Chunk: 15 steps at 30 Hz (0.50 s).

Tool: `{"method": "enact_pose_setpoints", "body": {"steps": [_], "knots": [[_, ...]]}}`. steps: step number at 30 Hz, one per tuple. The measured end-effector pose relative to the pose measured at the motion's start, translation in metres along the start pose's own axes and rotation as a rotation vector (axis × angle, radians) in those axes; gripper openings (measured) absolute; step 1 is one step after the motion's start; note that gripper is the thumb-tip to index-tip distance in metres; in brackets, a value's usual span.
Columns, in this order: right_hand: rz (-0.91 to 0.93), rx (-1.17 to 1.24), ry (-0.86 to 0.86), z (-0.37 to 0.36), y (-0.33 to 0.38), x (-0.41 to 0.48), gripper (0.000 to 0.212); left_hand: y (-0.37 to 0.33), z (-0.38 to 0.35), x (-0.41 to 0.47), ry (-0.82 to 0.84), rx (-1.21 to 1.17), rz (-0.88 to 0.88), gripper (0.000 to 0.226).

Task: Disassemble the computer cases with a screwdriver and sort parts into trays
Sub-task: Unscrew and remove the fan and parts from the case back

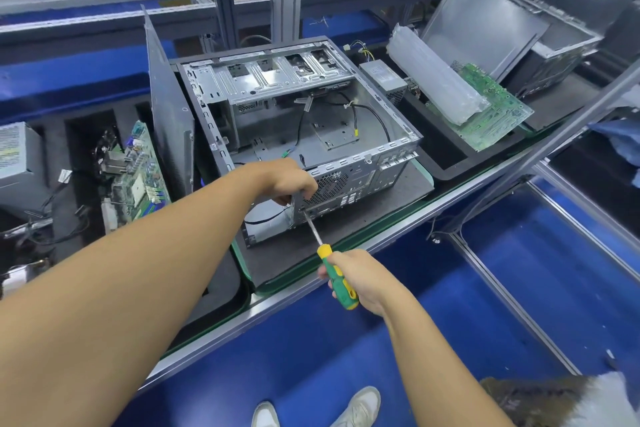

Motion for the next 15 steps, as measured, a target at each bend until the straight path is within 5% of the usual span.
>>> {"method": "enact_pose_setpoints", "body": {"steps": [4, 8, 15], "knots": [[0.177, -0.070, -0.144, -0.002, -0.007, 0.001, 0.014, 0.002, 0.001, 0.002, 0.012, -0.003, -0.001, 0.021], [0.260, -0.255, -0.349, -0.011, -0.011, 0.004, 0.026, 0.004, 0.001, 0.004, 0.009, 0.007, -0.010, 0.021], [-0.043, -0.030, -0.083, 0.003, 0.002, -0.010, 0.035, 0.005, 0.000, 0.003, 0.026, -0.015, -0.028, 0.023]]}}
Point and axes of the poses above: each hand's wrist, its own x-axis towards the middle knuckle, its own z-axis out of the back of the hand, y = z × x, the point moved 1 cm from there along x, towards the middle knuckle, and after that the axes turned 15 degrees about -z, right-handed, at the moved point
